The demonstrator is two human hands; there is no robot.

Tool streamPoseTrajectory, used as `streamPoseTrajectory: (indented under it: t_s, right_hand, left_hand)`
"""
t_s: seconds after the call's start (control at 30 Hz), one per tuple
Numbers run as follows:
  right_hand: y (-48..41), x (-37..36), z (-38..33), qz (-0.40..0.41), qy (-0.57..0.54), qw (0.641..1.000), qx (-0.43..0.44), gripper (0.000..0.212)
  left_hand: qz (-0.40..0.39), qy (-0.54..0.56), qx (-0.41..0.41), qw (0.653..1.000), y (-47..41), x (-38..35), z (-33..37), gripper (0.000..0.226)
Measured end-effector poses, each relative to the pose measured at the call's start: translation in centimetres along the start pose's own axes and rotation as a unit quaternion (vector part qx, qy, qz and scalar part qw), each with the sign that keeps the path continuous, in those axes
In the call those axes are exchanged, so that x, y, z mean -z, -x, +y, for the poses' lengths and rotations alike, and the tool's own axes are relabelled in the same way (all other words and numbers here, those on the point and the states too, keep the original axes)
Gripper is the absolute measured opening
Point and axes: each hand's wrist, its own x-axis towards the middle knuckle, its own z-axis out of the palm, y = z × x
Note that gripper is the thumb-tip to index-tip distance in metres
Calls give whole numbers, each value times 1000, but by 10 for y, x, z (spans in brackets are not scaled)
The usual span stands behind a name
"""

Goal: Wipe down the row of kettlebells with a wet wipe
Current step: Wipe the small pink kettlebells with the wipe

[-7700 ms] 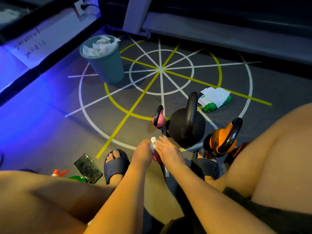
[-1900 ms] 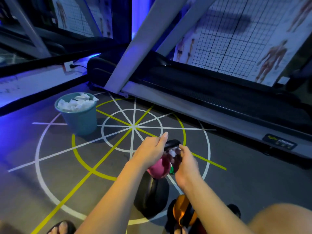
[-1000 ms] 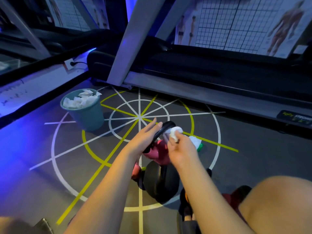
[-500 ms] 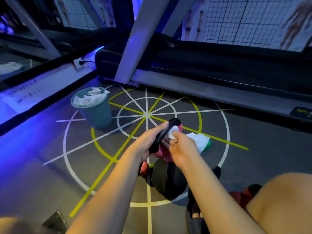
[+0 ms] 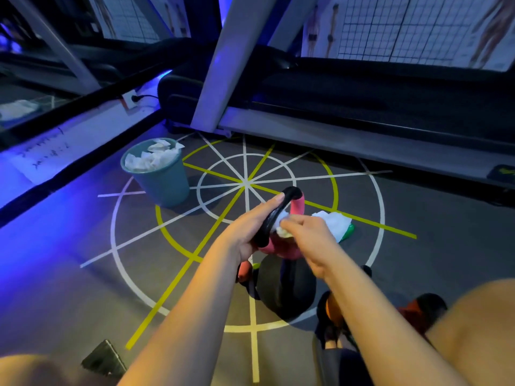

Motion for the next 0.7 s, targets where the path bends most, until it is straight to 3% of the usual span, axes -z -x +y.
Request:
streamPoseTrajectory:
  t_s: [0.13, 0.27, 0.3, 0.4, 0.47, 0.53, 0.6, 0.7]
  right_hand:
    - [-2, 9, -8, 34, -108, 993, -18, 18]
    - [11, -6, 18, -21, -20, 999, 15, 23]
    - [12, -2, 14, -20, 10, 999, 37, 23]
    - [5, 8, 5, 24, 59, 996, 66, 23]
    - [0, 8, 4, 33, 73, 995, 56, 23]
    - [-4, 8, 1, -15, 121, 991, 51, 21]
    - [-6, 21, -6, -56, 249, 965, 60, 18]
    - [-2, 41, -23, -102, 422, 892, 125, 23]
  left_hand:
    - [13, -38, 7, 999, -2, -10, 4, 92]
    - [21, -33, 5, 999, 1, -10, 8, 70]
    - [24, -44, 8, 999, 0, -9, 9, 74]
    - [67, -87, 13, 994, -3, -19, 9, 119]
    - [83, -92, 6, 992, -11, -25, 8, 124]
    - [96, -91, -2, 991, -15, -28, 9, 123]
    - [95, -109, -18, 989, -10, -30, 14, 118]
    - [84, -134, -44, 986, -4, -33, 15, 99]
